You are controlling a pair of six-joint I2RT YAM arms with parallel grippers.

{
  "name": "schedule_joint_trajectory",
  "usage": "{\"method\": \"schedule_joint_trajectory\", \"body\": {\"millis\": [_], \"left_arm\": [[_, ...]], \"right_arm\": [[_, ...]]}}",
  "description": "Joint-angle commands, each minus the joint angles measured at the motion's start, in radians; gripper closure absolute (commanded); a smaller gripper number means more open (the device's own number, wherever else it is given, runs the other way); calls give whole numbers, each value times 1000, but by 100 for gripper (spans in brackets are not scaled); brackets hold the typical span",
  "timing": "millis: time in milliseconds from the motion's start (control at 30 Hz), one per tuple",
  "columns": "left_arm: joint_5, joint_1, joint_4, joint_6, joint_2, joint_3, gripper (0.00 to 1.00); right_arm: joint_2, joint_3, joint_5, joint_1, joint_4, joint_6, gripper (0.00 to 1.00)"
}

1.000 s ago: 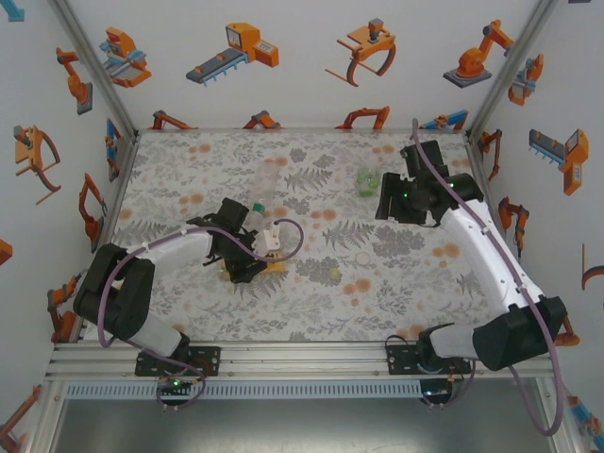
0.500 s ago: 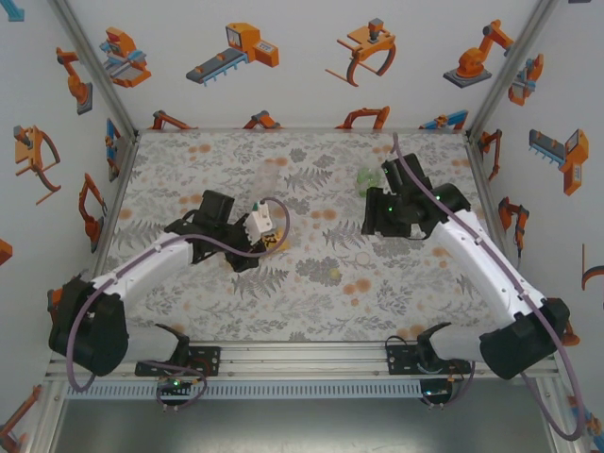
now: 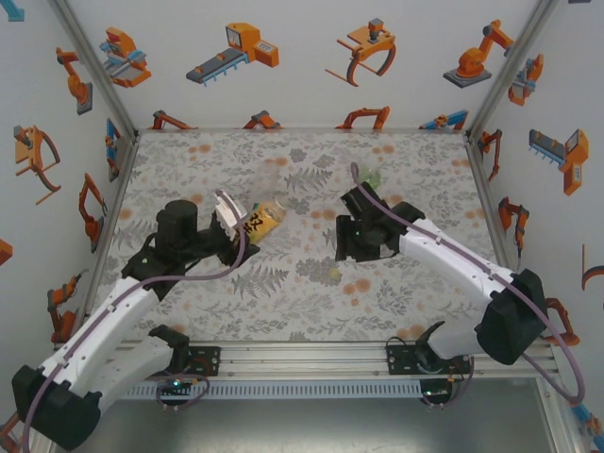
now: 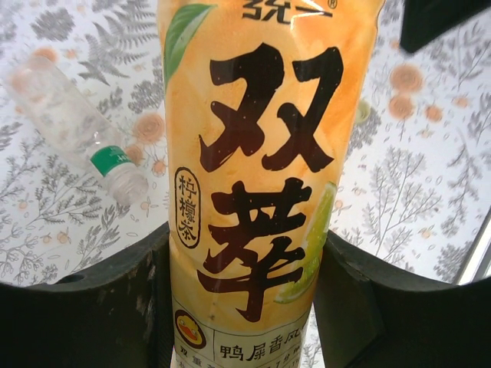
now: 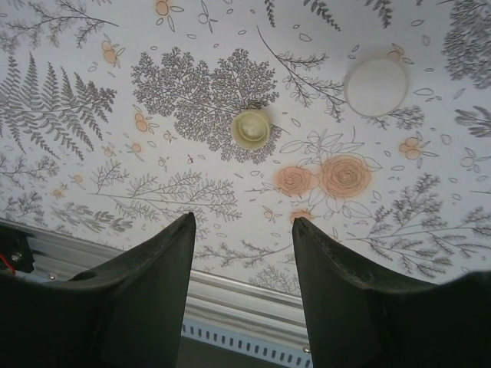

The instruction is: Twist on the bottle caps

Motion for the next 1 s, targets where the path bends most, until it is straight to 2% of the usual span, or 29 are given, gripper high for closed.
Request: {"method": "schedule_joint_trajectory", "body": {"millis": [0, 200, 300, 433, 500, 967], "left_arm": [[-10, 9, 16, -114, -90, -9, 60], [-48, 10, -67, -177, -218, 6, 62], [-38, 10, -122, -192, -254, 31, 71], [-5, 10, -161, -218, -270, 61, 94], [12, 10, -171, -225, -269, 75, 98], [23, 9, -148, -208, -299, 69, 100]], "right_arm": [[30, -32, -9, 17, 106, 64, 49], [92, -60, -16, 25, 152, 66, 50], [116, -80, -50, 25, 192, 66, 50], [139, -98, -60, 28, 222, 68, 50], [150, -108, -59, 28, 236, 68, 50], [236, -109, -51, 28, 288, 64, 50]]}}
